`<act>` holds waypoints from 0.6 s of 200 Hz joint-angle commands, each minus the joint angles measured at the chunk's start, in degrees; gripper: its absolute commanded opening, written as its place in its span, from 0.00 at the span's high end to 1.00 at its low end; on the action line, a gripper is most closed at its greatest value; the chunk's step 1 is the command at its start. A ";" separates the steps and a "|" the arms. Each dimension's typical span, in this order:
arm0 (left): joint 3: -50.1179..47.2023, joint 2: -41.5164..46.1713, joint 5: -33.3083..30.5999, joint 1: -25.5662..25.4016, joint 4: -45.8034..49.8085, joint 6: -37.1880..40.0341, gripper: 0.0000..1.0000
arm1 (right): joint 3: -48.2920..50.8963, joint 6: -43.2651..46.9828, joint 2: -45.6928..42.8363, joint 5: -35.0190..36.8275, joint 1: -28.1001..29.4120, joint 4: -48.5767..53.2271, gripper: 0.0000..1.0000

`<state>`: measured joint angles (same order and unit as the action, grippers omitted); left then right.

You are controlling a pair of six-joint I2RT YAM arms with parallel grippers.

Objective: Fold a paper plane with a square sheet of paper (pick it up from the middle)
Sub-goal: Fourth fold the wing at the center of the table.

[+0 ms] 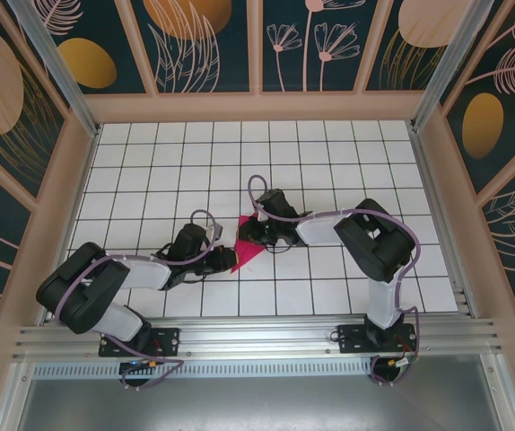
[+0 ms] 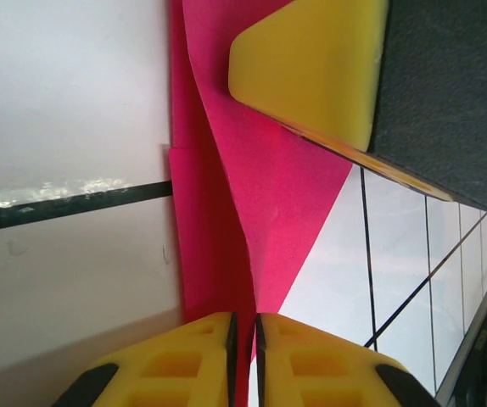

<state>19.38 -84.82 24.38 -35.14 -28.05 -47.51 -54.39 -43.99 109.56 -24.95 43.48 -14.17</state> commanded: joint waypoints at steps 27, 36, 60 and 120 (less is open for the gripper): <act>-1.71 2.44 -2.69 0.28 4.63 1.90 0.78 | -0.84 -1.29 0.61 1.79 -0.23 0.13 0.83; -1.72 2.25 -2.46 0.29 4.38 2.13 0.77 | -0.63 -1.54 0.54 1.81 -0.24 -0.14 0.83; -1.35 1.11 0.16 0.23 2.31 2.20 0.73 | -0.40 -2.15 0.08 2.25 -0.24 -0.33 0.83; 0.73 -0.43 -1.09 -0.21 5.47 4.75 0.74 | -0.65 -2.53 -0.22 2.63 -0.22 0.10 0.83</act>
<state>19.20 -83.42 23.97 -35.16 -25.82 -45.12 -54.39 -45.80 109.56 -23.44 43.48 -14.15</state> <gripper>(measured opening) 0.273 0.173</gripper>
